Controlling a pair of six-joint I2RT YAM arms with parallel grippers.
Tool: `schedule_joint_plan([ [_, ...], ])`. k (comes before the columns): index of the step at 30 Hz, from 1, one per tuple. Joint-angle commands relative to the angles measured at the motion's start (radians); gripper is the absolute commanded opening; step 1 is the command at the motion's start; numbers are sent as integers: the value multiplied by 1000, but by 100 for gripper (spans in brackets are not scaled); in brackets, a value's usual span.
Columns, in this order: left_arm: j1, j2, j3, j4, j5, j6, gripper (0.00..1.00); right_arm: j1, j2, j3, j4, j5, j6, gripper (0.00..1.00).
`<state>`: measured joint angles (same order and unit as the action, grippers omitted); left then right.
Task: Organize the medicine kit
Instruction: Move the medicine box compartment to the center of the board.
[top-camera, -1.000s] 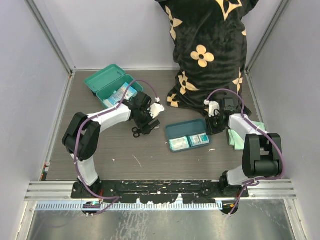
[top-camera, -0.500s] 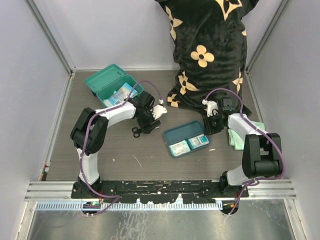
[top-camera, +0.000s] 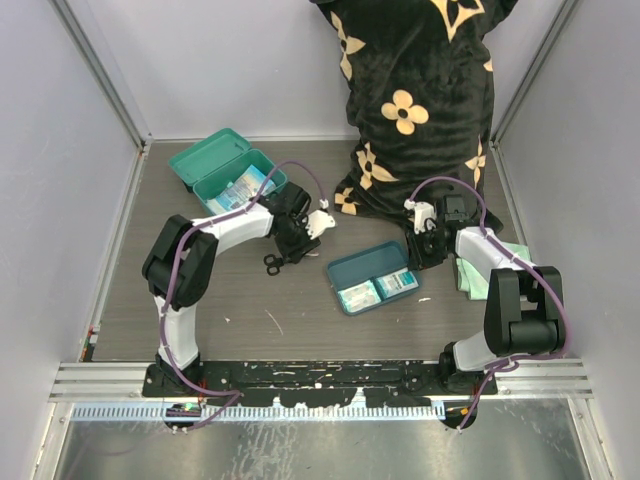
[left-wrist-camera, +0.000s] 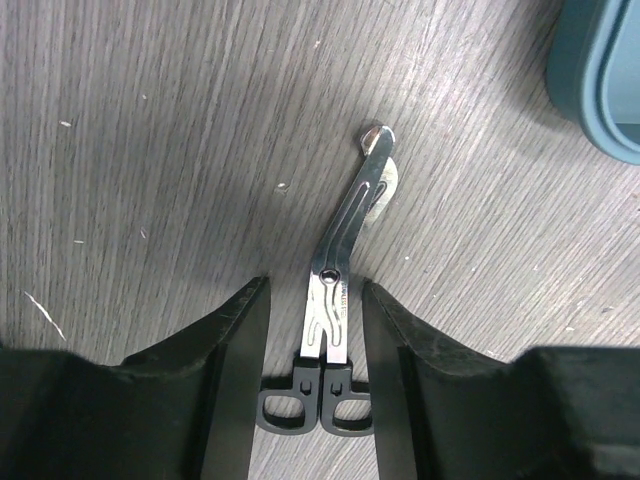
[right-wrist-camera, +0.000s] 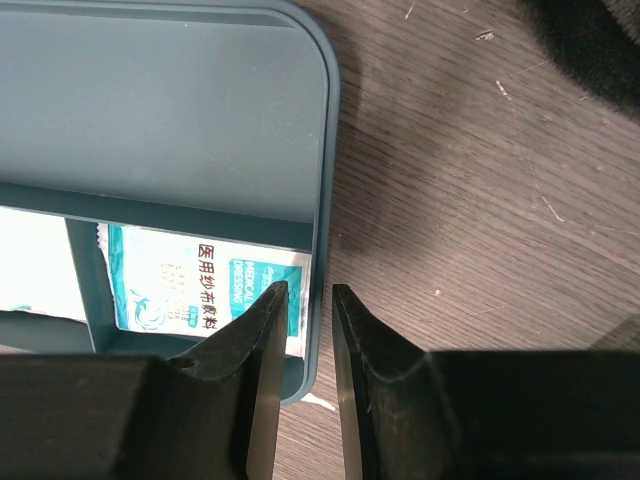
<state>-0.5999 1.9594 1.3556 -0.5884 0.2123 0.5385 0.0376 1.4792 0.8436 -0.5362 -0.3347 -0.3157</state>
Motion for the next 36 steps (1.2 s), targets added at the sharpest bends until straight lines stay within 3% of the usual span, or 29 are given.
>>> schedule_joint_plan([
  [1, -8, 21, 19, 16, -19, 7, 41, 4, -37, 37, 2, -7, -3, 31],
  [9, -12, 18, 7, 47, -35, -33, 21, 4, -45, 37, 2, -15, 1, 31],
  [16, -3, -69, -58, 127, -31, -87, 11, 4, -46, 38, 2, -15, 4, 31],
  [26, 14, -135, -76, 154, -11, -99, 3, 4, -39, 41, 4, -12, 7, 31],
  [36, 31, -177, -102, 192, -7, -109, 2, 4, -9, 53, 2, -27, 18, 28],
])
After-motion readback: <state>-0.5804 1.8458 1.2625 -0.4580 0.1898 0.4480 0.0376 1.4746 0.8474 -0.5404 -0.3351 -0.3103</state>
